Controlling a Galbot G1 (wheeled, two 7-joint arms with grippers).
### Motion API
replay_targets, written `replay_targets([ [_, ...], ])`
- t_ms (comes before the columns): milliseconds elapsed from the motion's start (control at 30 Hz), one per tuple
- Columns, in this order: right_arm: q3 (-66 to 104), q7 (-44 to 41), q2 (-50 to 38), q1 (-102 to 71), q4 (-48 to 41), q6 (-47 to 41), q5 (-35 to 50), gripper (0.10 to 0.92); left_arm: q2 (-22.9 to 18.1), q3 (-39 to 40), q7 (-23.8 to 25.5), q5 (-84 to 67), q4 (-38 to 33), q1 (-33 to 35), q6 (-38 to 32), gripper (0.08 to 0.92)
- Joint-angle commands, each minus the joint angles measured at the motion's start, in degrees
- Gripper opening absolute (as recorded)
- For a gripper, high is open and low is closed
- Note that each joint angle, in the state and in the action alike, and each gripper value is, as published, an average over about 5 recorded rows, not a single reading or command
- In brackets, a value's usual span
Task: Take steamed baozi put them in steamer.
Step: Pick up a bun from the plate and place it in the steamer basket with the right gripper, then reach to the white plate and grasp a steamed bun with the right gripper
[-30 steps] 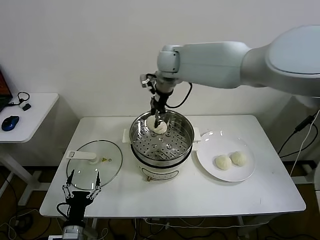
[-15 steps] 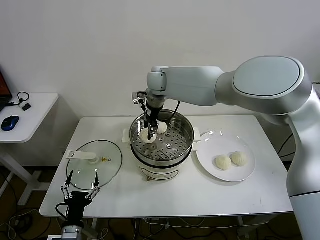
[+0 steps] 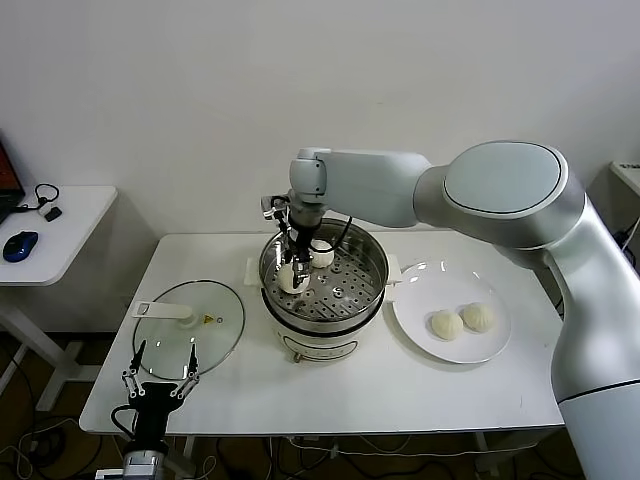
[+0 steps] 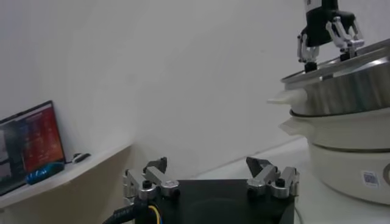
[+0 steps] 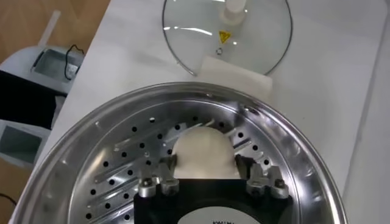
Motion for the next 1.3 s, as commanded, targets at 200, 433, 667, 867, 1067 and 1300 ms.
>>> replay_targets([
  [200, -2.4, -3.1, -4.3, 8.4, 3.7, 1.7, 1.5, 0.821, -2.8, -0.2, 0.0, 0.0, -0.7, 0.5, 0.1, 0.823],
  [433, -8.2, -4.7, -13.2, 19.1, 15.2, 3.6, 2.9, 0.823, -2.8, 0.0, 0.0, 0.2, -1.4, 1.1, 0.2, 0.823],
  [667, -14.1, -4.6, -26.1, 26.7, 25.3, 5.3, -0.5, 0.823, -2.8, 0.5, -0.2, 0.3, -1.3, 1.2, 0.1, 0.823],
  [867, -16.9, -4.0, -34.0, 25.6, 28.0, 7.1, -6.0, 0.823, -2.8, 0.7, -0.2, 0.3, -1.0, 0.9, 0.2, 0.823],
  [1067, -16.8, -2.3, -38.9, 18.9, 27.8, 7.3, -12.4, 0.823, -2.8, 0.4, -0.3, 0.4, -0.2, 0.9, 0.0, 0.823],
  [1300, -12.0, 0.4, -41.3, 8.8, 23.8, 6.9, -17.7, 0.823, -2.8, 0.1, -0.4, 0.4, 0.7, 0.6, -0.2, 0.823],
])
